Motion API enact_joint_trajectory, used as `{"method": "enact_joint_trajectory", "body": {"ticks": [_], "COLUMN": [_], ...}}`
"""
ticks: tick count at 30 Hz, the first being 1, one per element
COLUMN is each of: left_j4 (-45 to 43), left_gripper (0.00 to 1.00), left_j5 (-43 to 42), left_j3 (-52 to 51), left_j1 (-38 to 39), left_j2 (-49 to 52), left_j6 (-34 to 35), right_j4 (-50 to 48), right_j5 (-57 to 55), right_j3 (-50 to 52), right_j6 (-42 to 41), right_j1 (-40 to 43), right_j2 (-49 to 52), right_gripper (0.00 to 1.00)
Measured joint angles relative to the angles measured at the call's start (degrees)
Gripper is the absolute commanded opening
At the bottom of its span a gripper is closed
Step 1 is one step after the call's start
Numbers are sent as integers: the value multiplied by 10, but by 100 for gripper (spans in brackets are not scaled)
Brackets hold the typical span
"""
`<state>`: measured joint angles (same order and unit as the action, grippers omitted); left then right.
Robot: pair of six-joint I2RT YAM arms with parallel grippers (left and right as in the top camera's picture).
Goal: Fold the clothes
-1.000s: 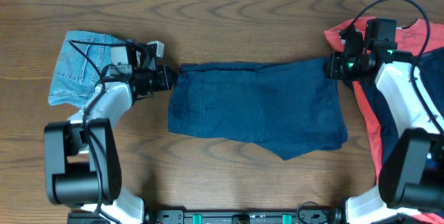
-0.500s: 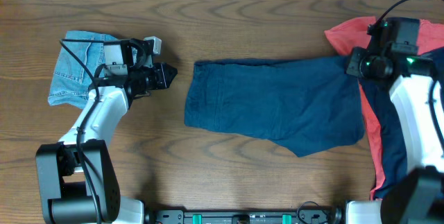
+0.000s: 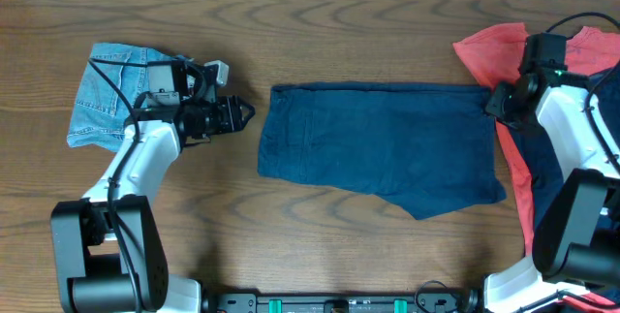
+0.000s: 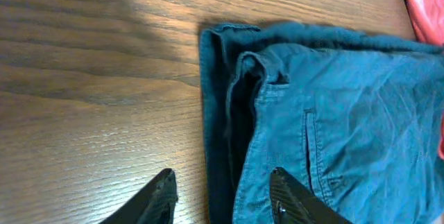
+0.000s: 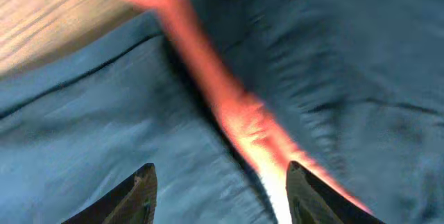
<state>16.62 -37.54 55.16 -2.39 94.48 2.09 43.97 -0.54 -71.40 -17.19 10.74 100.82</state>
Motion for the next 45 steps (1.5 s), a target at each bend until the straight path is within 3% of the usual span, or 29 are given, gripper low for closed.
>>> {"method": "enact_joint_trajectory", "body": {"ticks": [4,13,15,17,19,27,33,36,37,38,41,45], "left_j4": [0,3,4,6,14,42,77,93,98,101,109,124], "left_gripper": [58,59,40,12,6,6,7,17,24,29,40,42], "left_j5": [0,20,26,40,61,109,140,146,145,144,139,135], "left_j3": [0,0,0,0,0,10,10,8,8,7,7,7], "left_j1": [34,106,106,106,106,96,12,-34,-45,-52,-58,-52], "left_j2": [0,63,84,97,107,106,89,71,62,53,12,-16], "left_j6": [-12,-24,-22,-21,-17,11,29,29,30,29,32,33], "right_j4": [28,93,104,111,114,134,121,93,78,64,8,-73], "right_j5": [119,256,264,267,267,198,181,216,227,235,235,179], "right_j3": [0,0,0,0,0,0,32,77,97,116,169,219], "right_j6": [65,163,180,192,199,143,118,137,145,150,144,75], "right_j1": [-2,-45,-58,-71,-84,-125,-128,-140,-148,-155,-176,-181], "right_j2": [-27,-46,-46,-46,-46,-46,-47,-47,-47,-47,-47,-47], "right_gripper": [59,59,59,57,54,50,46,53,54,52,20,2]}}
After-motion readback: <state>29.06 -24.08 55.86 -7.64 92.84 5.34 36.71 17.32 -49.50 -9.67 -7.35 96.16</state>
